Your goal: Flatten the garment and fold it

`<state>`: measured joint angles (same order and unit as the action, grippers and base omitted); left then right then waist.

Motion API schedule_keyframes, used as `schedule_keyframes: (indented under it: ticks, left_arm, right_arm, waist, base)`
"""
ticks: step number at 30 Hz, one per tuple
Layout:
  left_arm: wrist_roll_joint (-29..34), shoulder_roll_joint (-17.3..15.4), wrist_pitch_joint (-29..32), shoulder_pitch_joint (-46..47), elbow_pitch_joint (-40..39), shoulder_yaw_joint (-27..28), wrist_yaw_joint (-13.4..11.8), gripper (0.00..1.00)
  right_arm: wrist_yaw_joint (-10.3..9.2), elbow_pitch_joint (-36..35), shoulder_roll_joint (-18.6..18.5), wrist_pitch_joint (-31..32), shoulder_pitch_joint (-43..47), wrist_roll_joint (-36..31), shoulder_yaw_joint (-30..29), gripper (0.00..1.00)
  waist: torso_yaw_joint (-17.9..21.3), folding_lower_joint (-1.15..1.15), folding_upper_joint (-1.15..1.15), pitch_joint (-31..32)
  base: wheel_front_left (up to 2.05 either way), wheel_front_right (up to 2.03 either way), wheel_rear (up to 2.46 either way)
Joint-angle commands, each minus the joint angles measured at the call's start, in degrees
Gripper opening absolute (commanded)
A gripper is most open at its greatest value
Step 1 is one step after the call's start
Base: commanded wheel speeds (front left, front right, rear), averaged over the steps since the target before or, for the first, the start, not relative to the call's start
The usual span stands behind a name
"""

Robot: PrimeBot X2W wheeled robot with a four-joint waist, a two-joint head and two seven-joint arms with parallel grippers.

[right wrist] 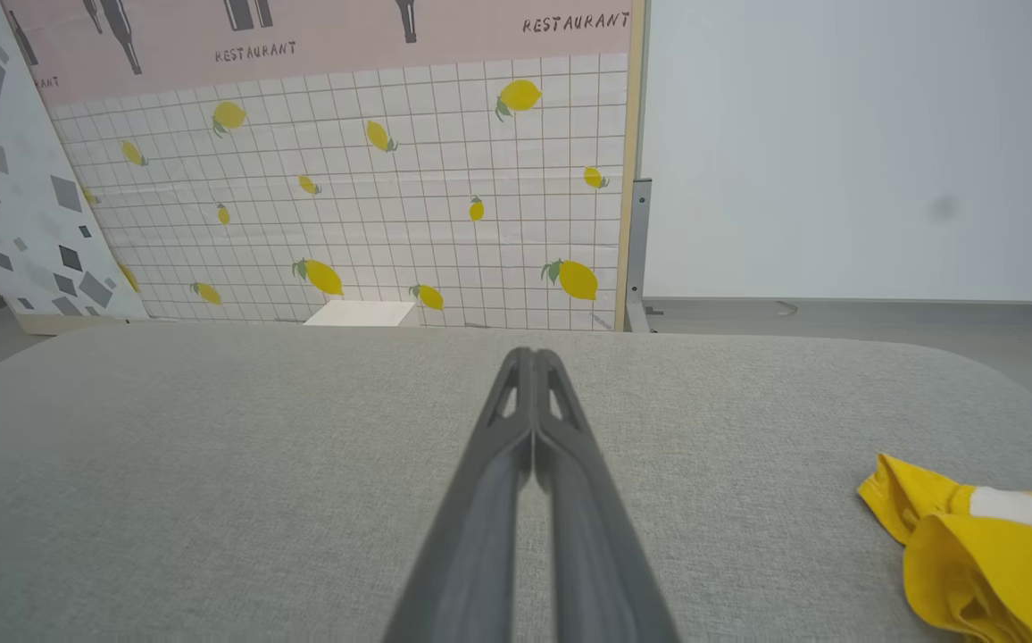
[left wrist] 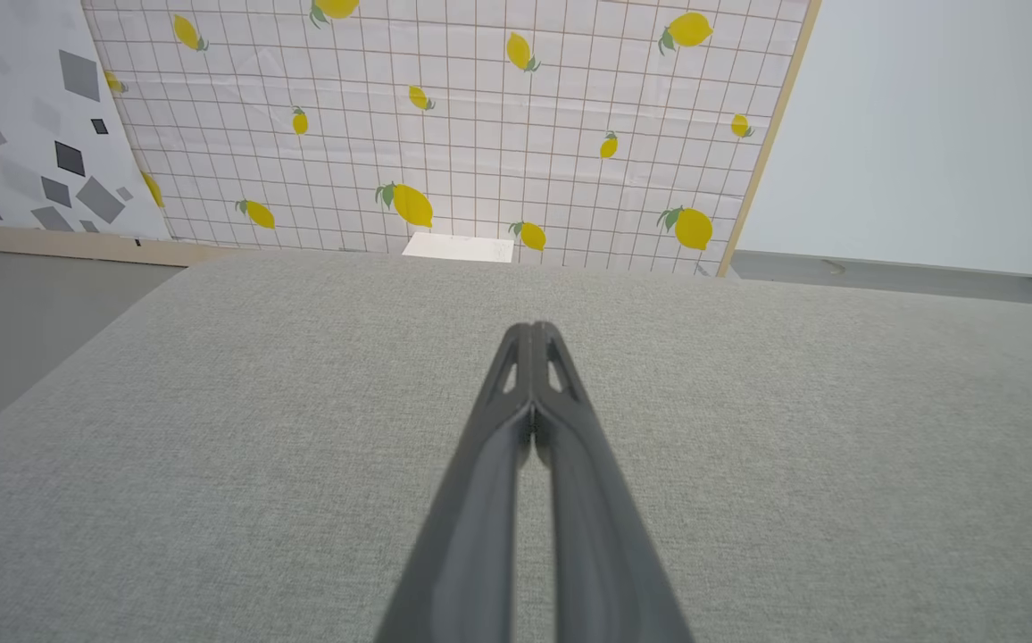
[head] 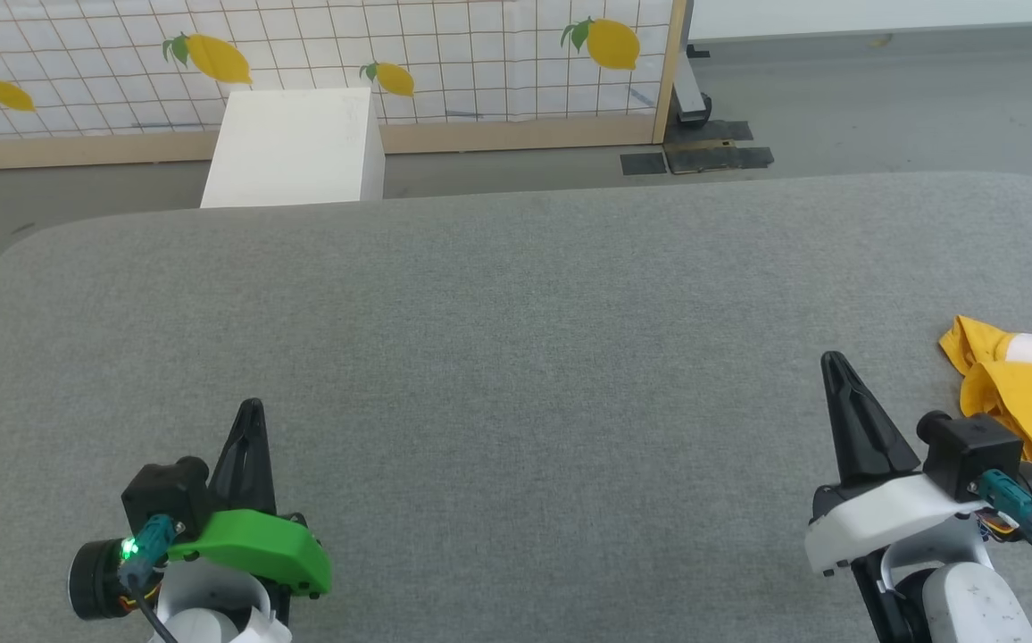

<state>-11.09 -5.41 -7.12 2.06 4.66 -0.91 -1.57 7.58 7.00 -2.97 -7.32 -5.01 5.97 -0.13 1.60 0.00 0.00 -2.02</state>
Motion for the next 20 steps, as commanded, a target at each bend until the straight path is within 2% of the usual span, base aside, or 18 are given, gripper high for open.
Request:
schedule_keyframes:
  ticks: [1,20]
  left_arm:
    - [1.25,0.29,0.41,-0.68,-0.44,0.12,0.22,0.00]
    - [4.45,1.02,2.59,-1.13,-1.82,0.38,0.66,0.00]
  right_arm:
    - [-0.04,-0.53,0.05,0.38,0.92,-0.77,0.06,0.00]
    - [-0.06,-2.64,0.07,2.64,2.25,-2.46,0.08,0.00]
  waist:
    - [-0.04,0.00,0.00,0.05]
    - [-0.55,0.00,0.00,0.69]
  base:
    - [0.00,0.00,0.00]
    - [0.00,0.00,0.00]
